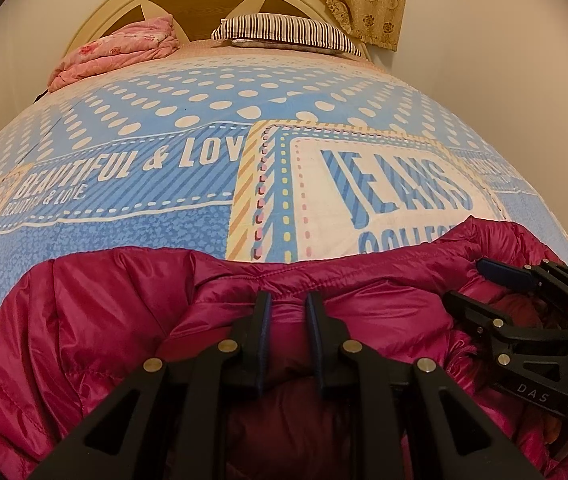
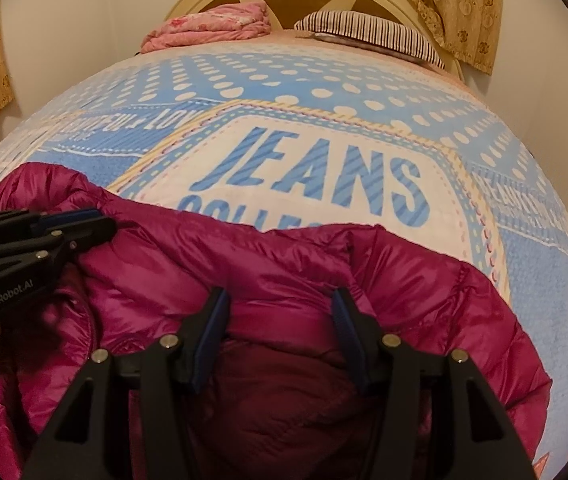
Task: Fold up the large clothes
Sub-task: 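Hold the folded magenta jacket edge closed in both tools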
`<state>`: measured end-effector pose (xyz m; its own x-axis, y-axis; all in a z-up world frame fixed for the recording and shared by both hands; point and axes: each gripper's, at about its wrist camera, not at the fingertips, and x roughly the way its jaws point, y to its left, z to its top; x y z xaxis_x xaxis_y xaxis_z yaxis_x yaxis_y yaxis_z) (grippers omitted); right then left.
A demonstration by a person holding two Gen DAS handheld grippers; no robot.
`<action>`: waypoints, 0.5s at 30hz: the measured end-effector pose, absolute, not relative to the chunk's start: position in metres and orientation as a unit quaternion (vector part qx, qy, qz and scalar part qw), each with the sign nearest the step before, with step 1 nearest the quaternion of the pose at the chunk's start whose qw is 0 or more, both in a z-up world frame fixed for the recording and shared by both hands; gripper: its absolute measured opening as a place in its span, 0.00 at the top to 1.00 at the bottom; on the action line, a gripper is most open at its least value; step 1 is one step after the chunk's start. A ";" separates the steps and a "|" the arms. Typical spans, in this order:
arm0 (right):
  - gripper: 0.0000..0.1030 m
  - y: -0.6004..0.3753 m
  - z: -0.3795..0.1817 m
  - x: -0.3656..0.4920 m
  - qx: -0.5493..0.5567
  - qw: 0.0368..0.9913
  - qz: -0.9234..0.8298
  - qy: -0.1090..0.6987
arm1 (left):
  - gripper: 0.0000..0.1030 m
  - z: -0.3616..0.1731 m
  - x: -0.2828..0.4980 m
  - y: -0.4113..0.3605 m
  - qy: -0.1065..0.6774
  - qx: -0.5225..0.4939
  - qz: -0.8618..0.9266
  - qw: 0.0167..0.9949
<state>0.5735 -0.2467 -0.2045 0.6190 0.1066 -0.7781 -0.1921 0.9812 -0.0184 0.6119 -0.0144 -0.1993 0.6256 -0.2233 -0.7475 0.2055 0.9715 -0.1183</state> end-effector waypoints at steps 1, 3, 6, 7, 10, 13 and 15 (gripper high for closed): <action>0.44 -0.247 -0.205 0.573 -0.050 0.898 0.083 0.428 | 0.82 -0.199 0.612 -0.014 0.416 -0.010 -0.119 0.902; 0.44 -0.247 -0.204 0.573 -0.050 0.898 0.083 0.428 | 0.82 -0.199 0.612 -0.014 0.416 -0.010 -0.119 0.902; 0.44 -0.247 -0.205 0.573 -0.051 0.899 0.083 0.428 | 0.82 -0.199 0.612 -0.015 0.416 -0.009 -0.118 0.902; 0.44 -0.247 -0.204 0.573 -0.051 0.899 0.082 0.428 | 0.82 -0.199 0.612 -0.015 0.416 -0.009 -0.118 0.902; 0.44 -0.246 -0.204 0.573 -0.053 0.899 0.081 0.428 | 0.82 -0.199 0.613 -0.015 0.416 -0.009 -0.118 0.902; 0.44 -0.246 -0.205 0.573 -0.055 0.899 0.080 0.427 | 0.82 -0.199 0.612 -0.015 0.415 -0.008 -0.118 0.902; 0.44 -0.246 -0.205 0.573 -0.055 0.899 0.080 0.427 | 0.82 -0.199 0.613 -0.014 0.415 -0.009 -0.118 0.902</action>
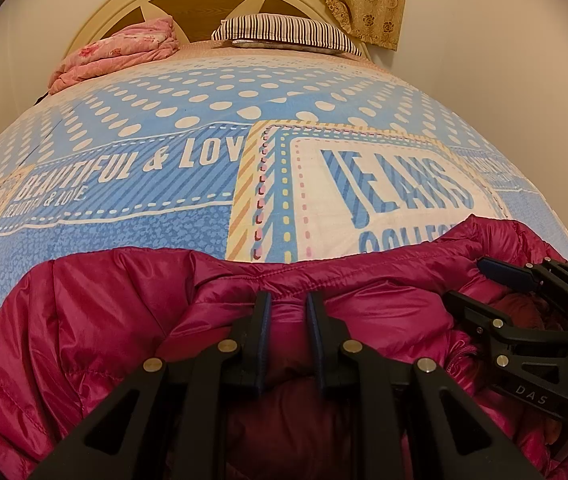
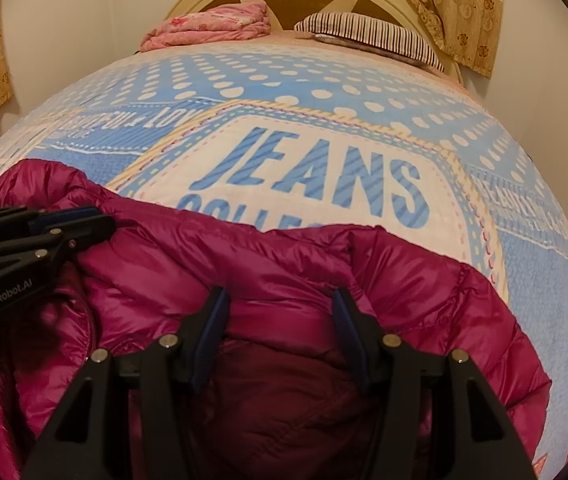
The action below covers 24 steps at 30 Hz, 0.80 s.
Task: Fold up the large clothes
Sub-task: 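Hold the folded magenta jacket edge closed in both tools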
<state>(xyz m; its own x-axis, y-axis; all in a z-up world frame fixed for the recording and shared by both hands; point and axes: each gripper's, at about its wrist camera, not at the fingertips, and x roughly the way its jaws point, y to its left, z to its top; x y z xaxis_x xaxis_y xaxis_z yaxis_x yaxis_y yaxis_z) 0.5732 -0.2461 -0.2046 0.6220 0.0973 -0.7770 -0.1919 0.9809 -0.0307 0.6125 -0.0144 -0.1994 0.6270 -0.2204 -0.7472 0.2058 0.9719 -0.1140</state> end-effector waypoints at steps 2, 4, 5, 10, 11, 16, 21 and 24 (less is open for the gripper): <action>0.44 -0.246 -0.205 0.573 -0.056 0.899 0.080 0.427 | 0.82 -0.199 0.612 -0.015 0.415 -0.009 -0.118 0.902; 0.44 -0.247 -0.205 0.573 -0.056 0.899 0.080 0.426 | 0.82 -0.199 0.612 -0.015 0.415 -0.009 -0.118 0.902; 0.44 -0.246 -0.205 0.573 -0.056 0.899 0.081 0.427 | 0.82 -0.200 0.612 -0.015 0.415 -0.009 -0.118 0.902; 0.44 -0.246 -0.205 0.573 -0.056 0.899 0.081 0.427 | 0.82 -0.200 0.612 -0.015 0.415 -0.008 -0.118 0.902; 0.44 -0.246 -0.205 0.573 -0.056 0.899 0.081 0.427 | 0.82 -0.200 0.613 -0.015 0.415 -0.008 -0.118 0.902; 0.44 -0.246 -0.205 0.573 -0.057 0.899 0.080 0.427 | 0.82 -0.199 0.612 -0.015 0.415 -0.008 -0.117 0.902; 0.44 -0.246 -0.205 0.573 -0.058 0.899 0.079 0.427 | 0.82 -0.200 0.612 -0.015 0.415 -0.007 -0.117 0.902; 0.44 -0.246 -0.205 0.573 -0.057 0.899 0.080 0.427 | 0.82 -0.200 0.613 -0.015 0.415 -0.005 -0.116 0.902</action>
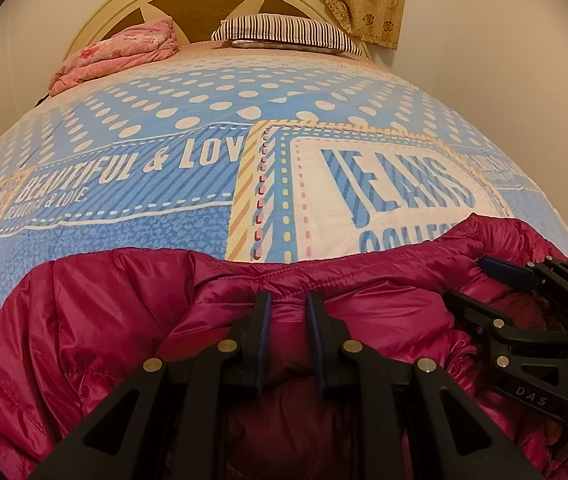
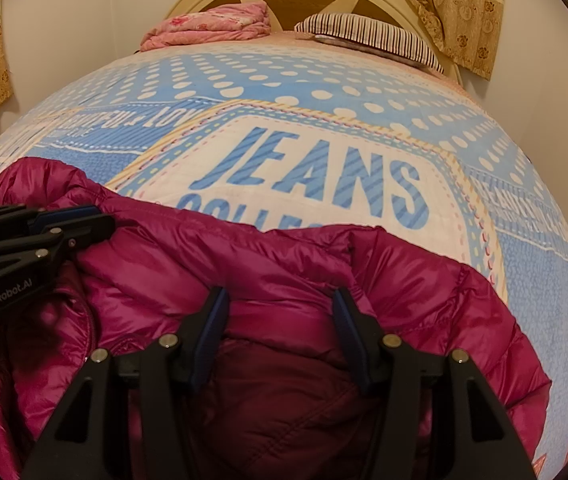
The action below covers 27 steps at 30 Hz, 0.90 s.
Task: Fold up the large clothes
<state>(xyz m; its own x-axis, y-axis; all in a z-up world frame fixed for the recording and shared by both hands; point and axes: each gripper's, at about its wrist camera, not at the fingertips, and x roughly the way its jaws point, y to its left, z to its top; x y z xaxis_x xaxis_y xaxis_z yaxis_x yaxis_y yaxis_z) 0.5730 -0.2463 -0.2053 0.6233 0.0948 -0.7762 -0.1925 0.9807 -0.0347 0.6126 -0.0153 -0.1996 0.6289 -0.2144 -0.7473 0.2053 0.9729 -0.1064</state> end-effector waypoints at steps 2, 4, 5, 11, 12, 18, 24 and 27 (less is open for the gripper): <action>0.44 -0.246 -0.205 0.573 -0.057 0.899 0.080 0.427 | 0.82 -0.199 0.612 -0.016 0.414 -0.002 -0.111 0.904; 0.44 -0.247 -0.205 0.573 -0.058 0.899 0.079 0.426 | 0.81 -0.199 0.613 -0.018 0.413 0.008 -0.104 0.905; 0.44 -0.246 -0.205 0.573 -0.059 0.899 0.079 0.426 | 0.81 -0.199 0.613 -0.019 0.412 0.012 -0.102 0.905; 0.44 -0.248 -0.204 0.572 -0.058 0.901 0.079 0.423 | 0.81 -0.197 0.613 -0.025 0.416 0.042 -0.092 0.904; 0.44 -0.247 -0.204 0.572 -0.059 0.901 0.079 0.423 | 0.81 -0.195 0.613 -0.026 0.418 0.045 -0.095 0.902; 0.16 -0.243 -0.182 0.563 -0.083 0.906 0.080 0.406 | 0.25 -0.165 0.603 -0.021 0.397 0.012 -0.121 0.910; 0.11 -0.250 -0.149 0.534 -0.082 0.917 0.087 0.382 | 0.24 -0.144 0.567 -0.014 0.413 0.010 -0.133 0.901; 0.11 -0.267 -0.136 0.500 -0.069 0.919 0.087 0.379 | 0.24 -0.134 0.517 -0.011 0.400 0.062 -0.107 0.908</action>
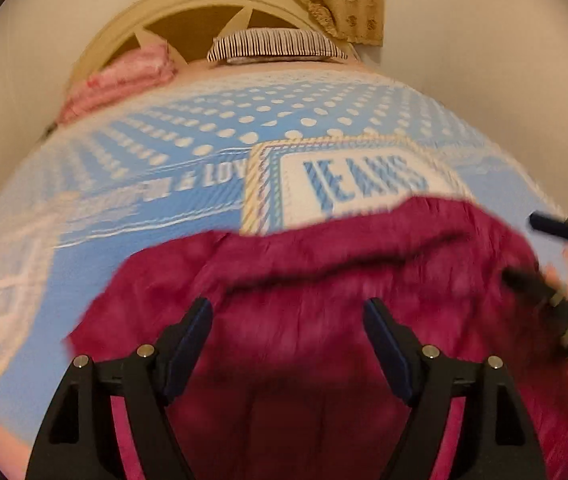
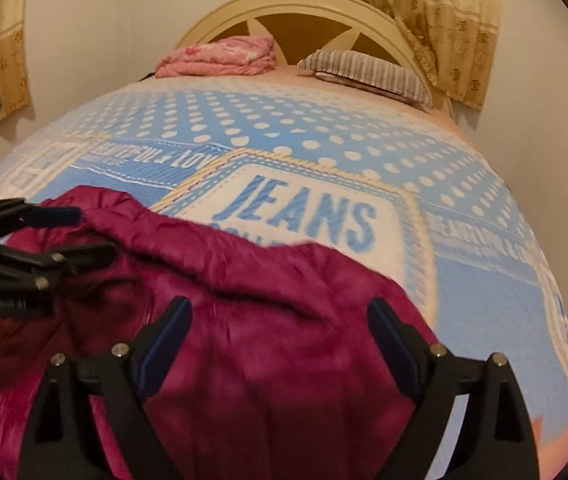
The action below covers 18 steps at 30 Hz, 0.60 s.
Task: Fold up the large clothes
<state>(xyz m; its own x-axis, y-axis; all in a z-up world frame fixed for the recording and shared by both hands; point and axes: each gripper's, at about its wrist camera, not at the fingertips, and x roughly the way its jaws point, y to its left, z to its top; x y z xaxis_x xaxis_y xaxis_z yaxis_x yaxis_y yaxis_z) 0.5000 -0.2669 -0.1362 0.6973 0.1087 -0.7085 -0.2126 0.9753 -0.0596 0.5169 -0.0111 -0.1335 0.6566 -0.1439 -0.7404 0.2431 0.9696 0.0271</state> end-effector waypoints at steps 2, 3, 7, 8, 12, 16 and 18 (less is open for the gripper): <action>0.11 -0.282 -0.132 0.469 -0.048 0.916 0.094 0.386 | 0.24 -0.133 0.470 0.003 0.398 0.071 -0.097 0.909; 0.11 -0.291 -0.131 0.449 -0.033 0.916 0.096 0.389 | 0.24 -0.136 0.452 0.009 0.406 0.073 -0.093 0.906; 0.10 -0.313 -0.138 0.377 -0.004 0.911 0.096 0.401 | 0.24 -0.145 0.375 0.038 0.411 0.074 -0.067 0.906; 0.10 -0.318 -0.142 0.355 0.000 0.909 0.094 0.406 | 0.24 -0.147 0.361 0.042 0.409 0.073 -0.063 0.907; 0.10 -0.327 -0.154 0.290 0.014 0.905 0.085 0.417 | 0.24 -0.154 0.293 0.066 0.402 0.052 -0.046 0.913; 0.10 -0.337 -0.163 0.235 0.047 0.906 0.068 0.414 | 0.24 -0.170 0.243 0.077 0.418 0.036 -0.041 0.907; 0.10 -0.342 -0.166 0.216 0.066 0.905 0.056 0.416 | 0.24 -0.181 0.228 0.083 0.430 0.025 -0.033 0.902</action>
